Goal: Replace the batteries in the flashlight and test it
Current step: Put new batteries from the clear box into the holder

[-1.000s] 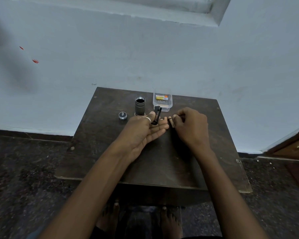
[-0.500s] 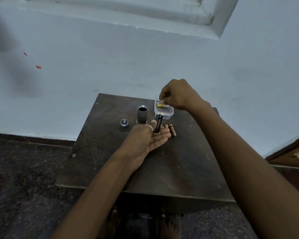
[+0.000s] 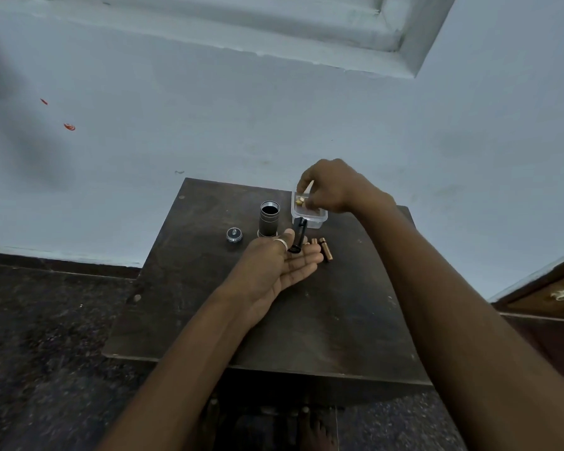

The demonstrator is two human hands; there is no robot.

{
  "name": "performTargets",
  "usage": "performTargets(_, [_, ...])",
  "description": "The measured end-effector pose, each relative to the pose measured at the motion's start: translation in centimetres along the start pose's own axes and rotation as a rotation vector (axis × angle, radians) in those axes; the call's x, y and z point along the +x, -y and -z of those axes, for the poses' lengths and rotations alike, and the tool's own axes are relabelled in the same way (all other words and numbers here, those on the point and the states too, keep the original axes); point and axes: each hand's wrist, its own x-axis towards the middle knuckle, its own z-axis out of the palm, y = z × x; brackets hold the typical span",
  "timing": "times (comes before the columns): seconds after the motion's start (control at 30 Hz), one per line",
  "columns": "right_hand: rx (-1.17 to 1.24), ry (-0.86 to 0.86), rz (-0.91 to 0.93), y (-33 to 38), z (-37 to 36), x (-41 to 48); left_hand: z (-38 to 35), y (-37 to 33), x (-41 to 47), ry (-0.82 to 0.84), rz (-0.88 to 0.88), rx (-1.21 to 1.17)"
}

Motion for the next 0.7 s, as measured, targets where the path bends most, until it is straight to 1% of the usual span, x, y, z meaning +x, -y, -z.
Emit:
performTargets(0.13, [0.298, -0.323, -0.047, 0.4, 0.9, -4.0, -0.1, 0.1, -0.1, 0.018, -0.01, 0.003])
performTargets(0.2, [0.427, -0.456, -0.053, 1.4, 0.8, -6.5, -0.1, 0.2, -0.1, 0.019, -0.022, 0.0])
performTargets(0.27, [0.519, -0.551, -0.06, 2.2, 0.4, -8.7, 0.0, 0.2, 0.1, 0.014, -0.027, -0.001])
performTargets(0.37, [0.55, -0.616, -0.068, 3.1, -0.6, -10.7, 0.1, 0.3, 0.2, 0.012, -0.03, -0.009])
performTargets(0.53, [0.519, -0.617, -0.063, 3.5, -2.7, -11.6, -0.1, 0.6, 0.3, 0.003, -0.057, -0.021])
performTargets(0.7, [0.354, -0.628, 0.011, 3.6, -3.6, -12.6, 0.2, 0.7, 0.6, -0.002, -0.078, -0.035])
